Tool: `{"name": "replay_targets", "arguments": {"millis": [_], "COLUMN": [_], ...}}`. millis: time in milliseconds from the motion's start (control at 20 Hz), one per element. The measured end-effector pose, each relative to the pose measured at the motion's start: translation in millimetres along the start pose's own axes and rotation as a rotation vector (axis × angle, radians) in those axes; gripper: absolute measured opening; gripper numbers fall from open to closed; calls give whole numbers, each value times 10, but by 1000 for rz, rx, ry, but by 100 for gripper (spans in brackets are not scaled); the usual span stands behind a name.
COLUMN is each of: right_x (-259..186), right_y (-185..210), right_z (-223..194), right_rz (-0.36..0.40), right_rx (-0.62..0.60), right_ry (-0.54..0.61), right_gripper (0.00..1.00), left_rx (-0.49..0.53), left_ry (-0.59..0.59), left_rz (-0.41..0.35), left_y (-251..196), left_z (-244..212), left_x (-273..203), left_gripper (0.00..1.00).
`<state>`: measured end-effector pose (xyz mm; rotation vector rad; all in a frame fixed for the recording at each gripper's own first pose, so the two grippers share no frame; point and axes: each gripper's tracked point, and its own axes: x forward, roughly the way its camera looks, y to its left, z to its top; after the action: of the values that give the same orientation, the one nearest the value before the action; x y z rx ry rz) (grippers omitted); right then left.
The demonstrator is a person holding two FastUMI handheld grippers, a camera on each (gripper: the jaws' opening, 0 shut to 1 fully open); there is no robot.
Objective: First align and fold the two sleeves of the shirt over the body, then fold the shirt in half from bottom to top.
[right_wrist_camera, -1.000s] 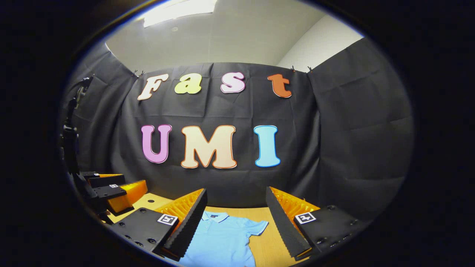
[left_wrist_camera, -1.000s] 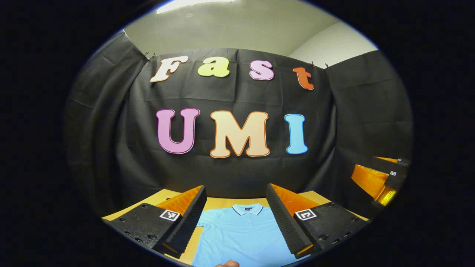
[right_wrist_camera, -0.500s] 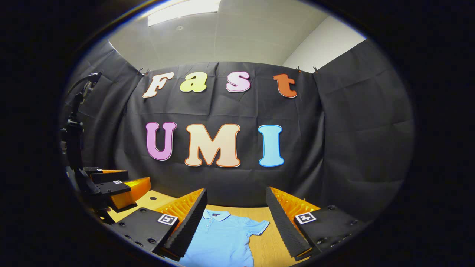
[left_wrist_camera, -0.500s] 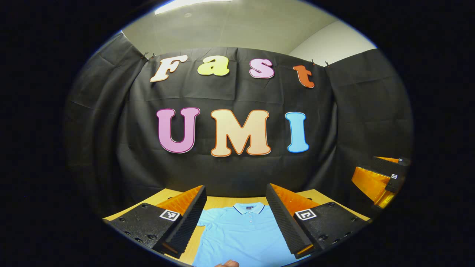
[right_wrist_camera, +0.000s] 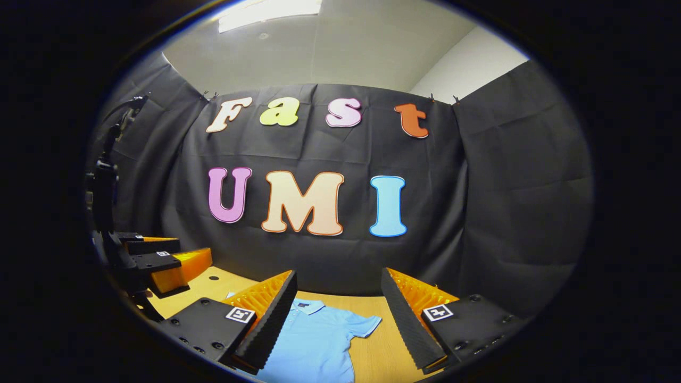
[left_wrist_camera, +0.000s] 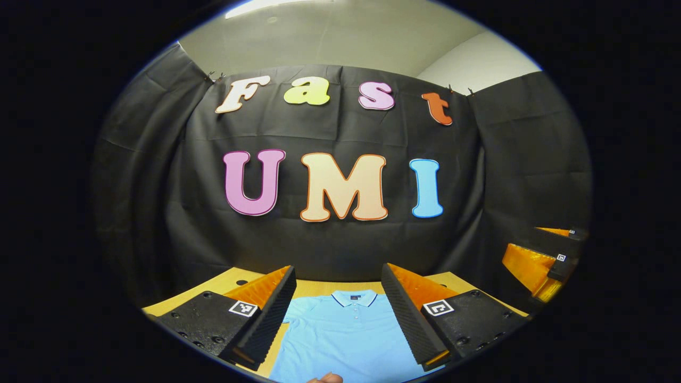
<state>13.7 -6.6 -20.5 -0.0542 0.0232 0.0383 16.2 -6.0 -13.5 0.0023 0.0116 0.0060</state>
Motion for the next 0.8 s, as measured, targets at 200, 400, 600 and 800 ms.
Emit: {"name": "replay_targets", "arguments": {"millis": [200, 400, 600, 800], "right_x": [296, 767, 1229, 1639], "right_y": [-76, -187, -336, -419], "right_z": [-283, -745, -1221, -1696], "right_rz": [-26, -76, -120, -142], "right_rx": [13, 0, -44, -40], "right_ry": [42, 113, 169, 254], "right_gripper": [98, 98, 99, 99], "left_rx": [6, 4, 13, 14], "left_ry": [-8, 10, 53, 85], "left_rz": [-10, -32, -38, -25], "left_y": [31, 130, 300, 511], "left_z": [-8, -66, -209, -336], "left_x": [171, 373, 539, 702], "left_gripper": [96, 96, 96, 96]}}
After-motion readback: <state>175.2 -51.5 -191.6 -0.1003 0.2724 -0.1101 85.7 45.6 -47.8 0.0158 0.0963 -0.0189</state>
